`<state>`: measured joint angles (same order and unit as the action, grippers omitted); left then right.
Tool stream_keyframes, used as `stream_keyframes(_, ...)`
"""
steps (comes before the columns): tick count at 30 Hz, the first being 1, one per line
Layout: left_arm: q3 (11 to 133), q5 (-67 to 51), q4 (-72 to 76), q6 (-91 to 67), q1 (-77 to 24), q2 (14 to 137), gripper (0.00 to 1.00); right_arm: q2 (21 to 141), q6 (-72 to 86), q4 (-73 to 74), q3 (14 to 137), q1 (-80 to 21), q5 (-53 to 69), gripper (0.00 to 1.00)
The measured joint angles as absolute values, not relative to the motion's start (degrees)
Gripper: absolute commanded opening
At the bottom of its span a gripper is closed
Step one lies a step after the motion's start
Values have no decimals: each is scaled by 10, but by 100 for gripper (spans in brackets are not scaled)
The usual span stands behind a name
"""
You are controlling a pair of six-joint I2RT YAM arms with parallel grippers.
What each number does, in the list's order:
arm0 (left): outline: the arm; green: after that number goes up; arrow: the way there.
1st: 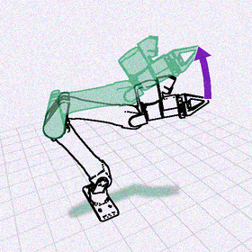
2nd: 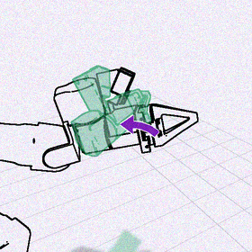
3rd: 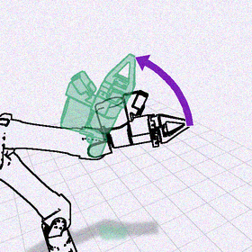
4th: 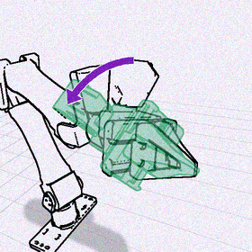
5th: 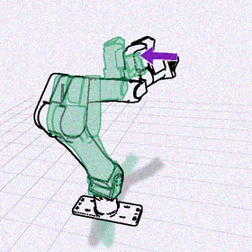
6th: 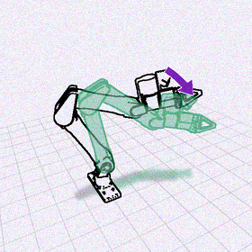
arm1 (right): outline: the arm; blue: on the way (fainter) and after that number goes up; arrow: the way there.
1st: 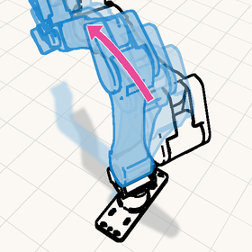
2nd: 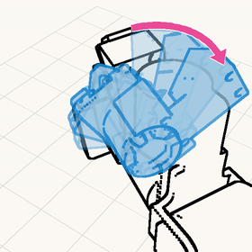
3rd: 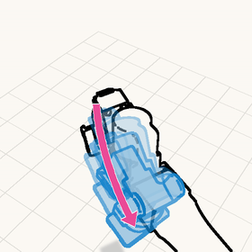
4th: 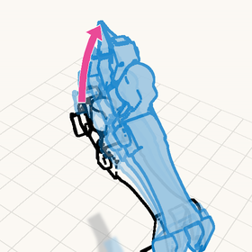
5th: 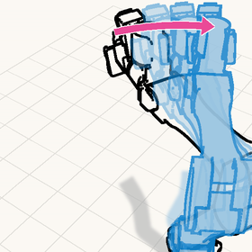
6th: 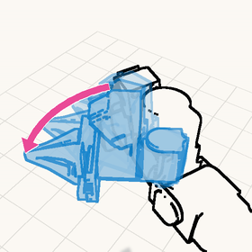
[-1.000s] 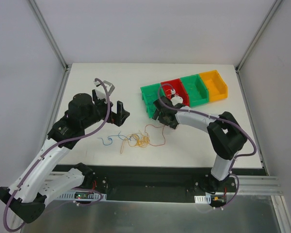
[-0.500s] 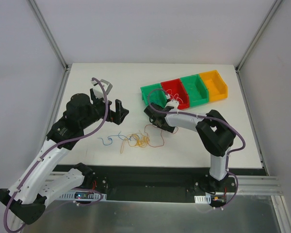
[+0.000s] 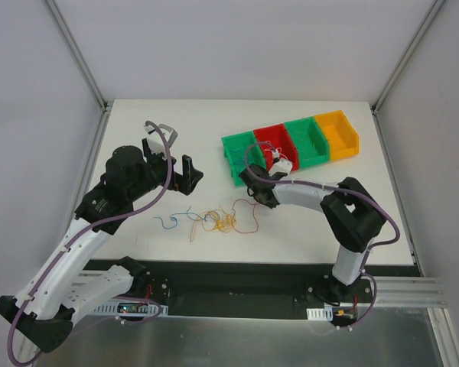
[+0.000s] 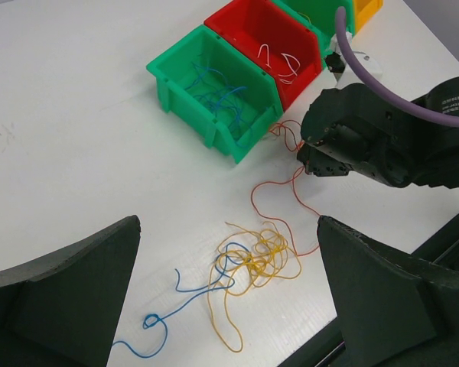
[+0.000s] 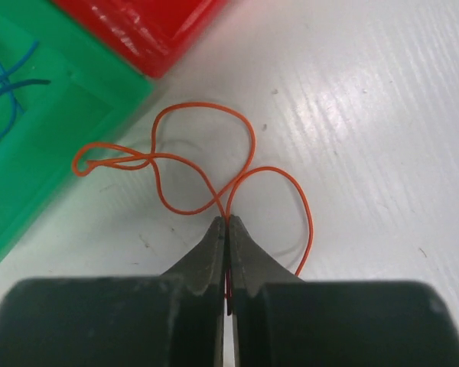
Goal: Untangle the cables
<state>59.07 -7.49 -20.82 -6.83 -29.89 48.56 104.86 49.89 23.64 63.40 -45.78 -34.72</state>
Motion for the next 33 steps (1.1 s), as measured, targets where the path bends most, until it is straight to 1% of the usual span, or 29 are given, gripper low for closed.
stream_keyframes(3,591,-75,-208,-68,-299,487,99,1023,483,212,601,-454,-341,0)
stream_keyframes(7,591,-75,-208,-68,-299,487,99,964,420,200,552,-454,-338,0)
stream_keyframes(10,589,-74,-207,-68,-299,487,99,878,360,170,509,-453,-333,0)
stream_keyframes(13,585,-74,-206,-69,-299,487,99,748,289,117,445,-453,-326,0)
stream_keyframes(16,584,-75,-206,-70,-299,487,99,673,249,92,412,-443,-325,0)
stream_keyframes(20,583,-79,-204,-72,-299,487,99,601,192,86,395,-402,-336,0)
stream_keyframes(24,582,-80,-204,-76,-299,488,99,560,141,69,409,-352,-370,0)
stream_keyframes(26,581,-80,-203,-79,-299,489,99,560,119,53,431,-325,-389,0)
stream_keyframes(29,578,-80,-199,-80,-299,494,99,584,95,21,491,-270,-411,0)
stream_keyframes(33,570,-71,-194,-79,-299,504,99,644,86,-33,568,-177,-411,0)
